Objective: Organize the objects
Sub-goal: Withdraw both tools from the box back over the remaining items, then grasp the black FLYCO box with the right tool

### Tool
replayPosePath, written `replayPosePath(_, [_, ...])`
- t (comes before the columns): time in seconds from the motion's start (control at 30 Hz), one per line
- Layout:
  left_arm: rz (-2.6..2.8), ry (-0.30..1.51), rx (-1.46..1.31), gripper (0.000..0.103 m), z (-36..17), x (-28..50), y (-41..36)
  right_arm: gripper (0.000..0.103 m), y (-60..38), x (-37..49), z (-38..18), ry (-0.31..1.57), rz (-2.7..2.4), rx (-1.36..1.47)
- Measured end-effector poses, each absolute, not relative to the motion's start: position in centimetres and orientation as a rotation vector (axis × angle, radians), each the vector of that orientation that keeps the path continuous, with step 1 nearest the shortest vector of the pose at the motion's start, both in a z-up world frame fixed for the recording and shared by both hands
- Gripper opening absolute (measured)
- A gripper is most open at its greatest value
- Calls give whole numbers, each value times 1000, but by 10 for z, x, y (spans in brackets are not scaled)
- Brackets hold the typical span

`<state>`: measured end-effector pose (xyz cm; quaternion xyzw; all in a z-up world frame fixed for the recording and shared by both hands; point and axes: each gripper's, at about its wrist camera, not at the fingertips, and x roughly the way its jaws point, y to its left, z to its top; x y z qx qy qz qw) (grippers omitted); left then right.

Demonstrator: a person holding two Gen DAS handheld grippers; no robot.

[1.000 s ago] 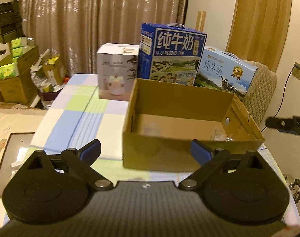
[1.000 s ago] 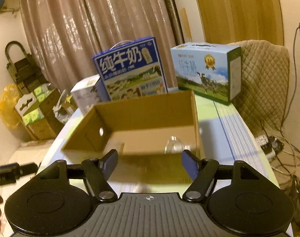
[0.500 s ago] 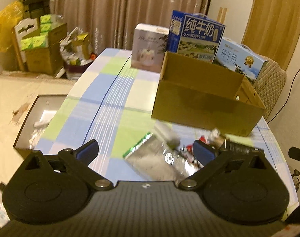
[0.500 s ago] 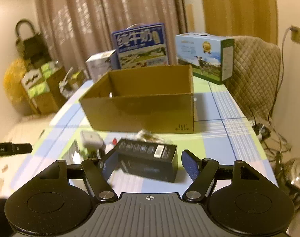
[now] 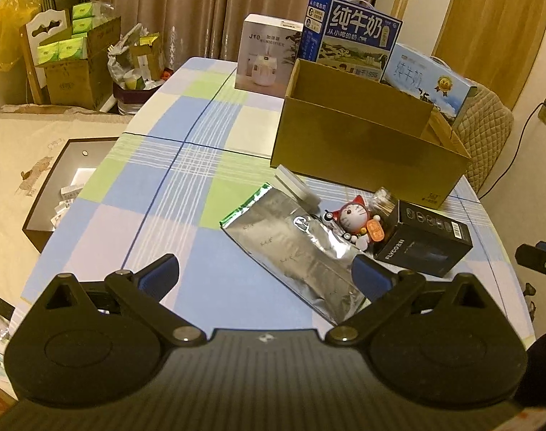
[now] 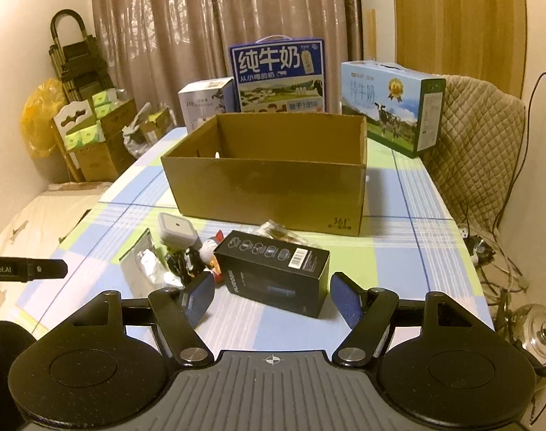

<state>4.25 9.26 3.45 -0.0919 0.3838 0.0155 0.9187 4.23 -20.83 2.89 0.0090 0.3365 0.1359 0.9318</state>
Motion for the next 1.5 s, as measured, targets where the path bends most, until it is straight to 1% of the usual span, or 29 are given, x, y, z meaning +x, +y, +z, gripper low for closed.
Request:
replayPosePath(0.43, [13,833,-223,102,24,52,85,69,-206,60,15,750,355,-80])
replayPosePath(0.63, [5,867,-215,102,15,60,81,69,-200,83,7,767,425,-230])
replayPosePath(0.83, [-3,900,-203,102,5,76,75,69,-182,110,-10,773,553,-484])
replayPosePath(1.07, [-13,935,-199,102,-8,99,69,69,-164,148,-34,817,675,-640])
replayPosePath(1.3, [-27,966,-182,102,-22,125,63,69,-152,181,-52,856,715,-725])
replayPosePath(1.5, [-24,989,-205,102,-31,143,64,68,-145,199,-65,901,749,-737])
